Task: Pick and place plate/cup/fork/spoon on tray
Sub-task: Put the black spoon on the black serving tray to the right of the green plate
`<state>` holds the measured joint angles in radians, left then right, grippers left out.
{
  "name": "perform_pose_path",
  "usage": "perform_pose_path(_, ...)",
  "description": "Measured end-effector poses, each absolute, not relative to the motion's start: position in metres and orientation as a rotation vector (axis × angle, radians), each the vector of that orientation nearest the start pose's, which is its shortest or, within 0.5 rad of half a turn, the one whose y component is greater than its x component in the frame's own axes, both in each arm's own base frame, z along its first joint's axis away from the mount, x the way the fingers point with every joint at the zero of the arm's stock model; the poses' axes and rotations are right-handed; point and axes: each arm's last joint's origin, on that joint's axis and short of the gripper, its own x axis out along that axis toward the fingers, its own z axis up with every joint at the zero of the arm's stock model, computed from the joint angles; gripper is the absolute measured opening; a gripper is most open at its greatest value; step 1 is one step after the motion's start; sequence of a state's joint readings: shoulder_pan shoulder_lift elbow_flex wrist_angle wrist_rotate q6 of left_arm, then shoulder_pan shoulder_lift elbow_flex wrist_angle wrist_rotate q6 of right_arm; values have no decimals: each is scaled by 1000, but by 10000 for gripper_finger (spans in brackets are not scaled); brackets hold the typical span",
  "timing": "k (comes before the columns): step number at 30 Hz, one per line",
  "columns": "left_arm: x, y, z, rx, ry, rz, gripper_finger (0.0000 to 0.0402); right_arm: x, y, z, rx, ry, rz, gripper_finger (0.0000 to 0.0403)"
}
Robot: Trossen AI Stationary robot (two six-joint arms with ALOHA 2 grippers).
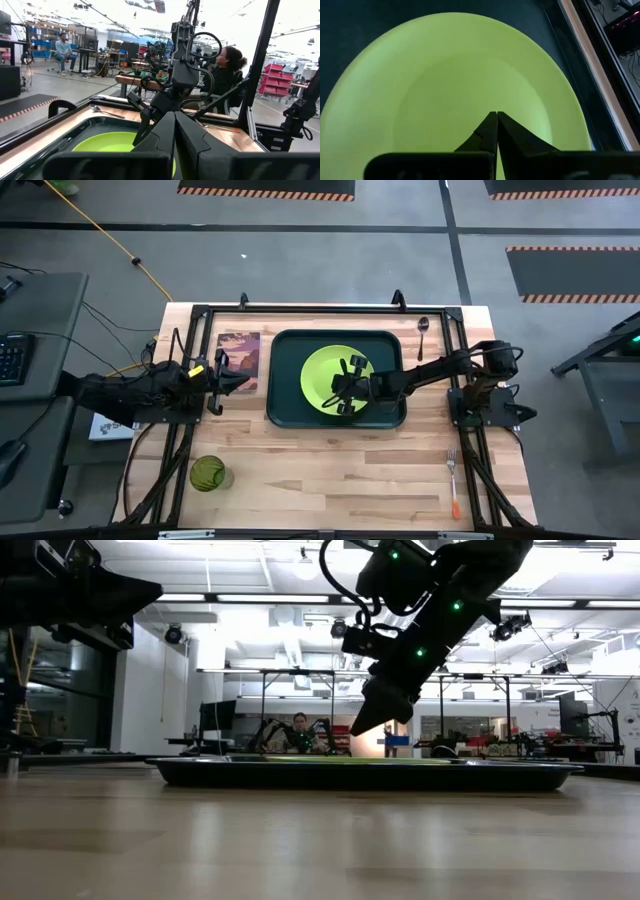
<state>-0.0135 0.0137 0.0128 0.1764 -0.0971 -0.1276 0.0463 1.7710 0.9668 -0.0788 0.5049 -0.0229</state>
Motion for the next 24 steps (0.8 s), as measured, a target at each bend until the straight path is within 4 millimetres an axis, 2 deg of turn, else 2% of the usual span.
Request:
perform_pose_path(9,96,1,184,-137,-180,72,3,344,2,154,-269,879,-417,0)
perform_pose_path(15,96,1,184,-137,-180,72,3,330,-2,153,-287,996,-474,0)
perform_pose_path(19,96,1,183,-137,-177,73,3,302,-6,153,-302,970,-572,0)
perform_pose_path(24,96,2,184,-137,-180,74,3,242,-18,156,-123,812,-740,0)
